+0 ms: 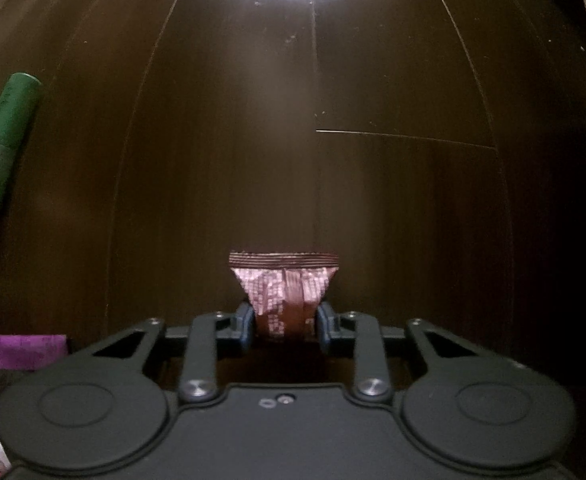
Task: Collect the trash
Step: 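Grasp the small brown foil wrapper with the right tool while the left tool grasps the white crumpled cloth, then carry the foil wrapper and white cloth with both tools over the bin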
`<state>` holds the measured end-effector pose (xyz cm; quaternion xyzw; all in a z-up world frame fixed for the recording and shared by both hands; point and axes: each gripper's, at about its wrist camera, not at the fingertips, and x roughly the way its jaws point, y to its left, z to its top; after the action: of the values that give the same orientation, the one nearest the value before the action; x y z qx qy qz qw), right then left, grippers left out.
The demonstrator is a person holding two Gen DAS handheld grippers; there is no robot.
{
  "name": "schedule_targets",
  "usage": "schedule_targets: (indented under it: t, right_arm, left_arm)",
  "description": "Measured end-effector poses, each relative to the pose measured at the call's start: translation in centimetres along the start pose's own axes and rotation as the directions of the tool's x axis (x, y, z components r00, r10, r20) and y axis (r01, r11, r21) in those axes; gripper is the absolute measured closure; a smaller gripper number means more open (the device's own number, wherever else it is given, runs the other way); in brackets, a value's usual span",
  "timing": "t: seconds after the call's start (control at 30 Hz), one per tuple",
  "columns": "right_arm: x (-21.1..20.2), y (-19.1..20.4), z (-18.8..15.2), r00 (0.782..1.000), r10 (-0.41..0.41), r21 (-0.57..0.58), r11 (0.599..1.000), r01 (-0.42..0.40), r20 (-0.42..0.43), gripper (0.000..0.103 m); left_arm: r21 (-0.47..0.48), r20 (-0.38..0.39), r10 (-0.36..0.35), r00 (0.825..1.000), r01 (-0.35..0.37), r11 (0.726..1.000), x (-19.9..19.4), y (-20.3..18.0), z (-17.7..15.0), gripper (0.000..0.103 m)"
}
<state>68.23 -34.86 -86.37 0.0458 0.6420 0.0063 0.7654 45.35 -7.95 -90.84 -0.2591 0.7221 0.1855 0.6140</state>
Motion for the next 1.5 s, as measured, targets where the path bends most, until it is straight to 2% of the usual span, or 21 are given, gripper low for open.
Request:
schedule_targets:
  t: [0.2,0.47,0.73,0.8,1.17,1.3,1.5]
  right_arm:
    - [-3.0,-0.2,-0.7,0.999,-0.014,0.01,1.0,0.014,0.029,0.075]
    - [-12.1,0.6,-3.1,0.998,0.014,0.012,1.0,-0.014,0.056,0.076]
    - [-24.7,1.5,-4.4,0.995,0.068,-0.017,0.998,-0.067,0.069,0.076]
    - [-27.9,2.2,-4.8,0.995,0.077,-0.032,0.997,-0.075,0.069,0.076]
    - [-45.4,5.7,-6.5,0.988,0.128,-0.173,0.979,-0.112,0.086,0.076]
    - [-52.3,7.6,-7.7,0.985,0.145,-0.267,0.957,-0.117,0.088,0.076]
    - [-61.1,11.2,-9.9,0.975,0.197,-0.39,0.91,-0.142,0.104,0.076]
  left_arm:
    - [0.048,0.012,0.001,1.0,-0.002,0.999,-2.9,-0.4,-1.4,0.09]
    - [0.137,0.057,-0.018,0.998,0.01,0.991,-13.0,-1.2,-3.6,0.09]
    - [0.186,0.103,-0.045,0.994,0.025,0.982,-26.5,-1.9,-5.7,0.09]
    - [0.216,0.135,-0.042,0.99,0.012,0.976,-29.5,-2.4,-6.4,0.09]
    - [0.274,0.221,-0.062,0.973,-0.001,0.962,-46.3,-2.0,-10.9,0.09]
    - [0.306,0.265,-0.07,0.962,-0.015,0.952,-52.1,-1.2,-12.6,0.09]
    - [0.322,0.301,-0.114,0.947,0.012,0.947,-59.8,1.0,-14.3,0.09]
